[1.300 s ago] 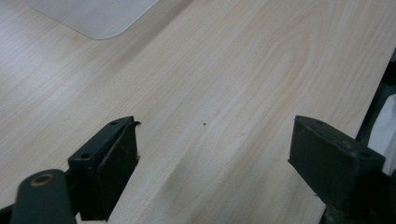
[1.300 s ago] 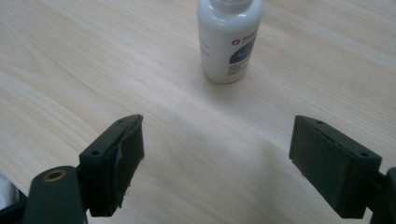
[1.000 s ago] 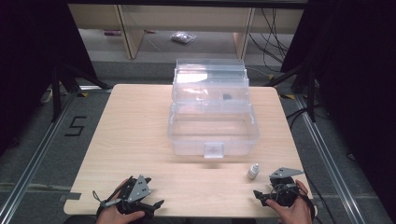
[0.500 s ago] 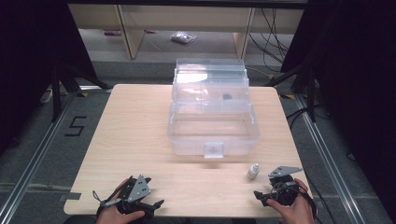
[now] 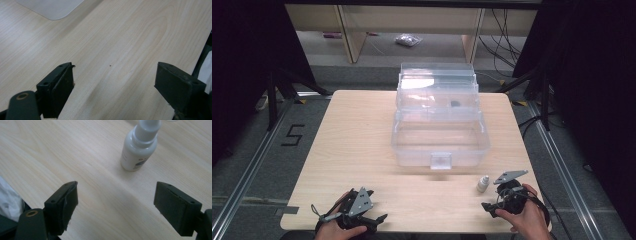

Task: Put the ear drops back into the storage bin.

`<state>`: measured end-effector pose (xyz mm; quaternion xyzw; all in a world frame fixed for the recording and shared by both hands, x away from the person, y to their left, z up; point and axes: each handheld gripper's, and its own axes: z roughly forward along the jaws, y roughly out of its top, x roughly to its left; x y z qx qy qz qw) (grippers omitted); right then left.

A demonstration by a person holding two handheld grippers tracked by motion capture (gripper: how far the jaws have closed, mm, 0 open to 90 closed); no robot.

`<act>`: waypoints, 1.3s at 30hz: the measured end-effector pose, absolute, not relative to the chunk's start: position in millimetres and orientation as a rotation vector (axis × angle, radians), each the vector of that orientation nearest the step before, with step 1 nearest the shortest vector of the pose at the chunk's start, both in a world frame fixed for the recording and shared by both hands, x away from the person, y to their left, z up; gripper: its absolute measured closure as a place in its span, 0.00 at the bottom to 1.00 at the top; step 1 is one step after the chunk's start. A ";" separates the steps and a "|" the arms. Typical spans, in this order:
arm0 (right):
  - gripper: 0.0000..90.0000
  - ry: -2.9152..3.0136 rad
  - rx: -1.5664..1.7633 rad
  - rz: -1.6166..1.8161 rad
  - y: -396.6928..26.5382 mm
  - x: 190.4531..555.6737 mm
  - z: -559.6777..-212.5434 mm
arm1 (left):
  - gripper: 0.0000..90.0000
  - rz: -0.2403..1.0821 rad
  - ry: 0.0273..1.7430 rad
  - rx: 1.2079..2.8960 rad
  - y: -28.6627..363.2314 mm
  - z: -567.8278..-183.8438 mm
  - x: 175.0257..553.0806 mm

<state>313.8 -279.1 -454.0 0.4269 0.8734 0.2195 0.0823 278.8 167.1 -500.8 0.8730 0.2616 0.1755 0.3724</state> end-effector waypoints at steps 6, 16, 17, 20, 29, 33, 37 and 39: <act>0.23 2.659 1.225 0.608 -273.0 320.3 -446.6 | 0.17 0.450 0.675 2.234 166.9 -501.2 279.2; 0.24 2.717 1.166 0.547 -265.3 329.6 -442.5 | 0.17 0.454 0.673 2.253 167.4 -500.1 278.6; 0.24 2.705 1.199 0.541 -263.0 329.0 -443.0 | 0.17 0.455 0.673 2.244 167.3 -500.6 279.2; 0.25 2.727 1.164 0.519 -263.3 332.7 -442.1 | 0.17 0.465 0.653 2.248 167.4 -500.6 279.0; 0.28 2.729 1.155 0.468 -261.9 346.0 -443.7 | 0.17 0.463 0.666 2.246 167.2 -500.8 279.0; 0.31 2.730 1.160 0.438 -260.3 351.8 -444.3 | 0.17 0.450 0.661 2.242 167.1 -500.4 279.6; 0.33 2.729 1.142 0.422 -258.0 358.7 -445.7 | 0.17 0.455 0.665 2.254 167.5 -499.9 278.8; 0.35 2.732 1.155 0.416 -255.7 361.2 -445.5 | 0.17 0.443 0.680 2.231 166.5 -501.2 278.8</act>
